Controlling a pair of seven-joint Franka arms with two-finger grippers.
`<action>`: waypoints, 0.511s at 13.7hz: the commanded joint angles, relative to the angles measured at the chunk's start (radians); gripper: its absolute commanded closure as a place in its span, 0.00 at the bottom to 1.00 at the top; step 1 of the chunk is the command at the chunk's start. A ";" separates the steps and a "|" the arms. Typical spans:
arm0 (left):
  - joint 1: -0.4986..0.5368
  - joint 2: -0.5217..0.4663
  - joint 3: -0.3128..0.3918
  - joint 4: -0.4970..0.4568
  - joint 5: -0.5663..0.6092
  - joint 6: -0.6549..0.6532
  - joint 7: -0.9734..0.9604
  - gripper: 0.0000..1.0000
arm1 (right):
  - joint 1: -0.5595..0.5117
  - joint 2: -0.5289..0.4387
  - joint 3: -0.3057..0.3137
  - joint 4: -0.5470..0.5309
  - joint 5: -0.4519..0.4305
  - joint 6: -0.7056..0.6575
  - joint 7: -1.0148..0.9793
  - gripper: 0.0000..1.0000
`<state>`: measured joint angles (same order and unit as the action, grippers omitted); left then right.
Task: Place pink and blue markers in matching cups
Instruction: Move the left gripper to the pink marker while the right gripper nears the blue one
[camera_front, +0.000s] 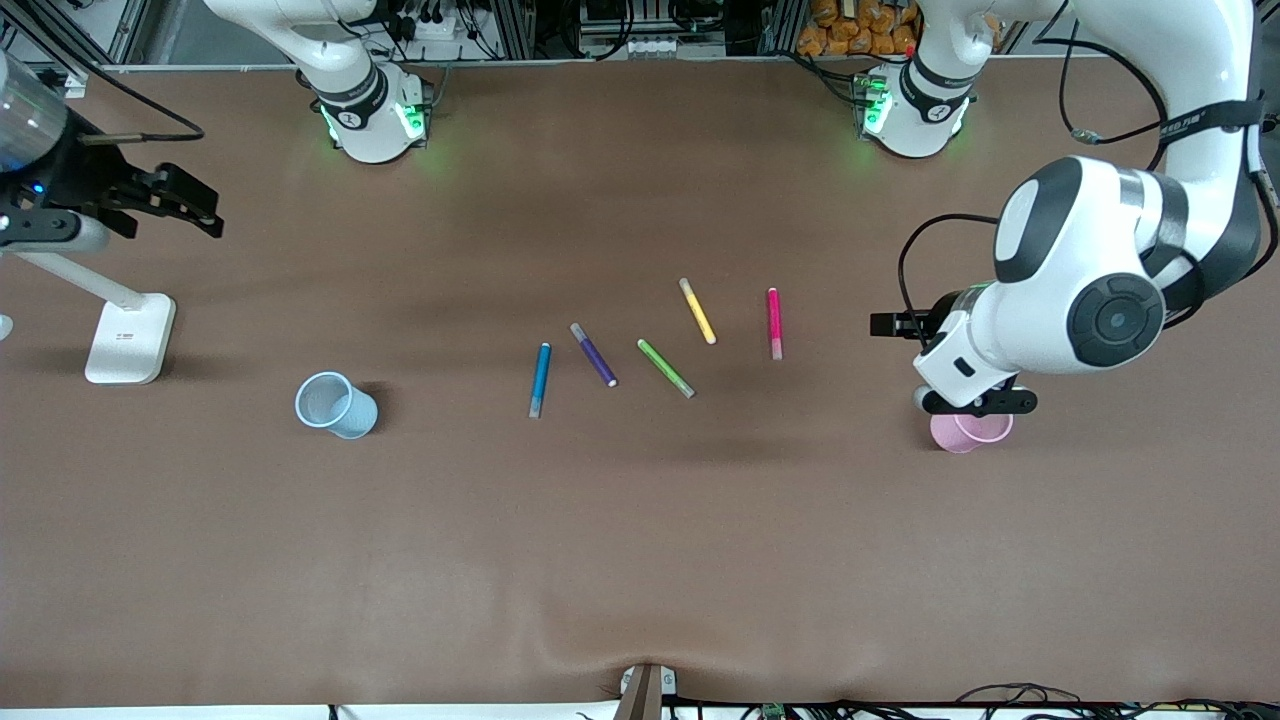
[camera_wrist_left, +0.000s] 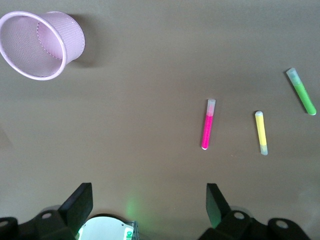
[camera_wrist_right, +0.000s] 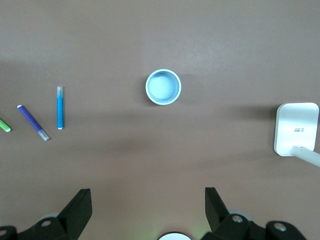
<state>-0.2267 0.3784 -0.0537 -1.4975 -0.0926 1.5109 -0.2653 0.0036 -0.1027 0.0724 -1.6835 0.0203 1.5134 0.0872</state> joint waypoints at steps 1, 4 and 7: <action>-0.006 0.034 0.003 0.031 0.008 -0.006 -0.006 0.00 | 0.004 -0.006 0.023 -0.038 -0.005 0.039 0.026 0.00; -0.006 0.036 0.003 0.034 -0.004 -0.006 -0.006 0.00 | 0.036 0.011 0.023 -0.038 -0.005 0.047 0.063 0.00; -0.005 0.054 0.002 0.036 -0.076 -0.003 -0.006 0.00 | 0.053 0.038 0.024 -0.038 -0.005 0.063 0.065 0.00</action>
<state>-0.2277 0.4086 -0.0542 -1.4907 -0.1187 1.5123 -0.2653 0.0417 -0.0842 0.0951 -1.7236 0.0205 1.5626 0.1301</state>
